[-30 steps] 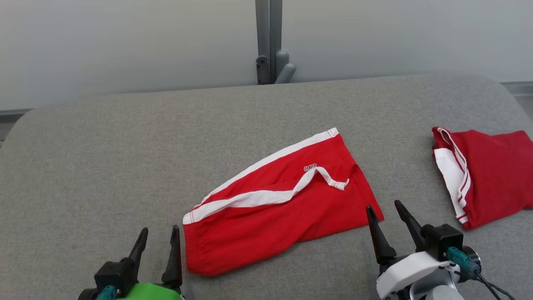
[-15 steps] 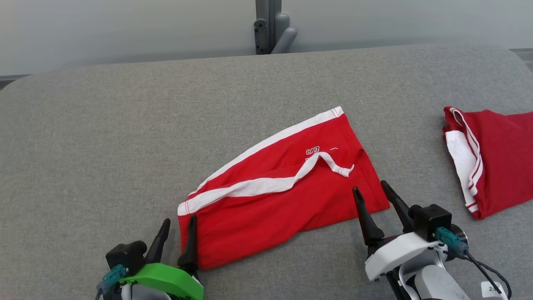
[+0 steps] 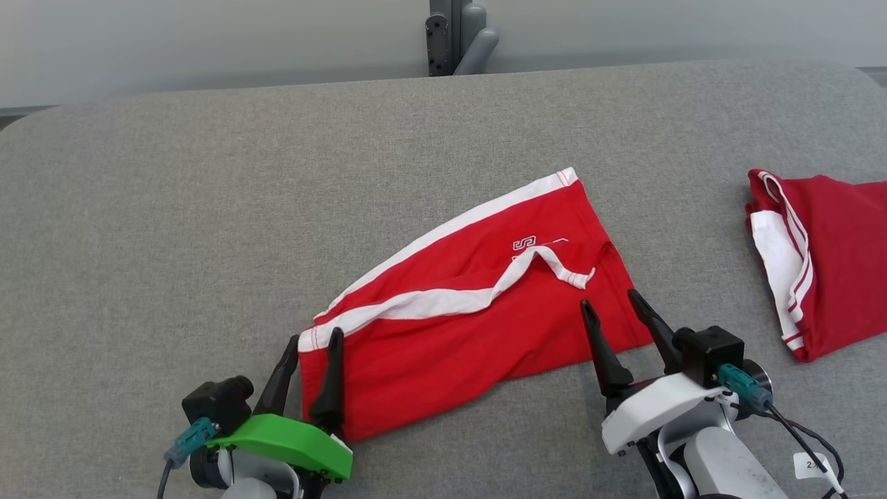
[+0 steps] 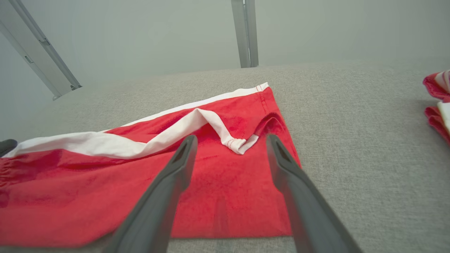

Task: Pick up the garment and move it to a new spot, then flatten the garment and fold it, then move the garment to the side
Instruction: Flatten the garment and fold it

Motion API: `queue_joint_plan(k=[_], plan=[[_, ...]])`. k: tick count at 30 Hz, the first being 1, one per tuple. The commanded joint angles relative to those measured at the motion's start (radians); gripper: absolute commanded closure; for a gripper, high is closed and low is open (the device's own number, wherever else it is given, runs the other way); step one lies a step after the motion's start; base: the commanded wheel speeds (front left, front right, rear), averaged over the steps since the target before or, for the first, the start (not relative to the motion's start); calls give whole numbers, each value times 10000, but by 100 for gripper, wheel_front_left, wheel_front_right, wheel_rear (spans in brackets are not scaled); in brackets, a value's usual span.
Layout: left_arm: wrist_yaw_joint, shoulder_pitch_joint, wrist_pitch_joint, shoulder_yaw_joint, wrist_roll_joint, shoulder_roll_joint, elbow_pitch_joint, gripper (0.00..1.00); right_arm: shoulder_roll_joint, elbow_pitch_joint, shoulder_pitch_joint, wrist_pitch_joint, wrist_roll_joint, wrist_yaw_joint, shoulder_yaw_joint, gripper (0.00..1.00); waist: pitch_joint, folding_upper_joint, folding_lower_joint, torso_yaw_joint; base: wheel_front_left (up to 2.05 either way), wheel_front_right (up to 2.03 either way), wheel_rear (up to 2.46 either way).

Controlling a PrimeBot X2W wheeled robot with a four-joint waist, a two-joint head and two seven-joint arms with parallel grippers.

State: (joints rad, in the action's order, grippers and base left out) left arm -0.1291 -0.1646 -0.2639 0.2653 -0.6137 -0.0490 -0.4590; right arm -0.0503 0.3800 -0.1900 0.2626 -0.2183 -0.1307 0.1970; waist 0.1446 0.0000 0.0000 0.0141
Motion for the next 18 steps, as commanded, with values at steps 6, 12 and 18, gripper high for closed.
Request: queue_joint_plan(k=[6,12,18], plan=[[-24,-151,4,107,-213,-38,-131,0,-21,-23,-165,24,-82,3,48,0,80,0,0,14,0,0,0],[-24,-211,4,58,-359,-36,-190,0,-21,-2,-195,24,-148,3,17,0,102,0,0,12,0,0,0],[-25,-224,4,246,-641,-35,-137,9,-20,-19,-189,24,-205,3,-16,0,122,0,0,25,0,0,0]])
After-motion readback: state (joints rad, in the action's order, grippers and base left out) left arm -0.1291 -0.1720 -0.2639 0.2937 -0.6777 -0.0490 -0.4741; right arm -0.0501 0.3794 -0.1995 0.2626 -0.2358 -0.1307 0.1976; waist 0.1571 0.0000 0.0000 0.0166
